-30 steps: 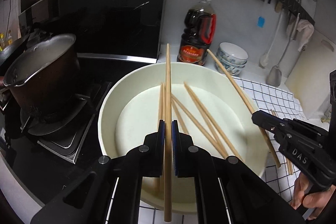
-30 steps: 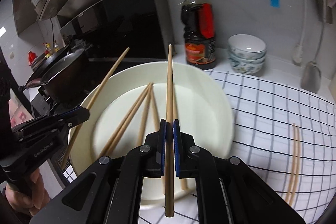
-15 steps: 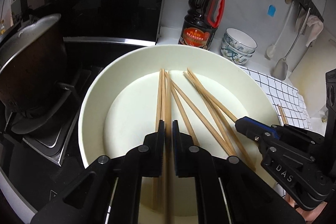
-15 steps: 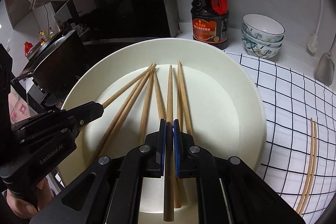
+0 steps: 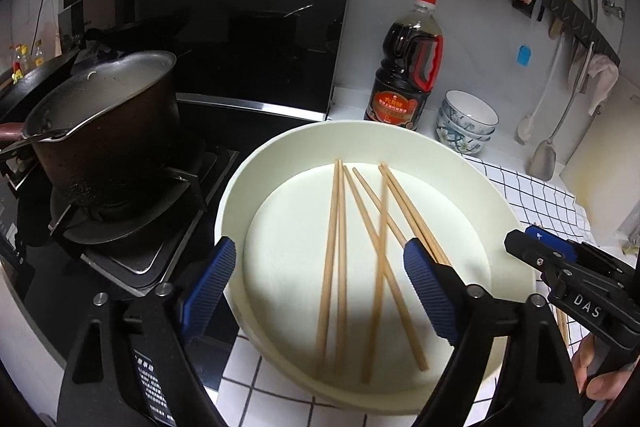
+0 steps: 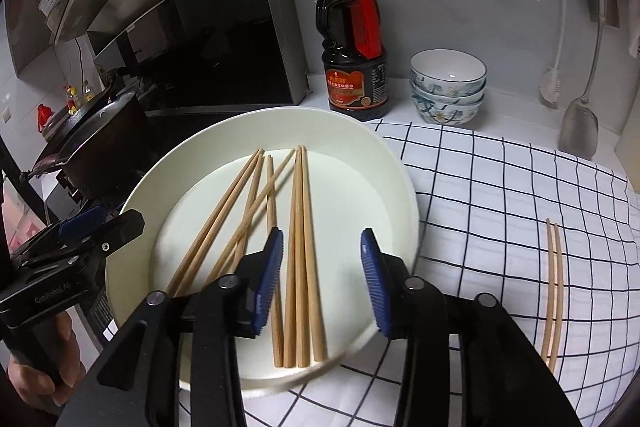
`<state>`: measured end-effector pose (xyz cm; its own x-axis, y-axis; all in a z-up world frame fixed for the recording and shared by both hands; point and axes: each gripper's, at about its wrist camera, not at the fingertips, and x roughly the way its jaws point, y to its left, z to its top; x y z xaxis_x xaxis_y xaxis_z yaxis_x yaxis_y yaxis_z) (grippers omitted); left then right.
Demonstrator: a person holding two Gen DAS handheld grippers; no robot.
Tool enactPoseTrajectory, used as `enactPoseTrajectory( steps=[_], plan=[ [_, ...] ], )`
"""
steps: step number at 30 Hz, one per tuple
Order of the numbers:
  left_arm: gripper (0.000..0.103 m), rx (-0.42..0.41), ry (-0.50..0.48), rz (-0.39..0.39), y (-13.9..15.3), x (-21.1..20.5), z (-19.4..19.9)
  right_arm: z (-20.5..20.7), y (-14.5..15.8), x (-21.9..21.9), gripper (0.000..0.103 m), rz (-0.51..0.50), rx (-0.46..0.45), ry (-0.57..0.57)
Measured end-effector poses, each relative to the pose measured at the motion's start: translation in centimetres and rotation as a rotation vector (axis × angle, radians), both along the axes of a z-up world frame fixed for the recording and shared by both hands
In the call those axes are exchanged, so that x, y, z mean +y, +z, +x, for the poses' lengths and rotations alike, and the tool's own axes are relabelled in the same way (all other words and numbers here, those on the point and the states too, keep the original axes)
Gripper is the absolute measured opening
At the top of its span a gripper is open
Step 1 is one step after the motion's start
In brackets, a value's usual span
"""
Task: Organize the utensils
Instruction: 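Lower and open the right tool in the basin while the left tool releases, then move both open tools back over the last two chopsticks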
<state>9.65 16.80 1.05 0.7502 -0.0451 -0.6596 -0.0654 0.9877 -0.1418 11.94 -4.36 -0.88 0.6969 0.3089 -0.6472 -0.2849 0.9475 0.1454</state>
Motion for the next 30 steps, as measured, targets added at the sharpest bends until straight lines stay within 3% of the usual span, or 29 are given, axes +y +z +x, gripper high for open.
enactPoseTrajectory(
  steps=[3, 10, 18, 30],
  plan=[
    [0.093, -0.004, -0.006, -0.005, 0.3, -0.5, -0.7, -0.9, 0.1, -1.0, 0.046, 0.036, 0.004, 0.007],
    [0.096, 0.001, -0.034, -0.002, 0.3, -2.7, -2.0, -2.5, -0.2, -3.2, 0.055, 0.053, -0.002, -0.009],
    [0.096, 0.016, -0.048, -0.008, -0.1, -5.1, -3.3, -3.9, -0.7, -7.4, 0.058, 0.055, -0.016, -0.049],
    [0.096, -0.007, -0.145, 0.001, -0.2, -10.7, -5.6, -4.7, -2.3, -16.4, 0.061, 0.0, -0.024, -0.208]
  ],
)
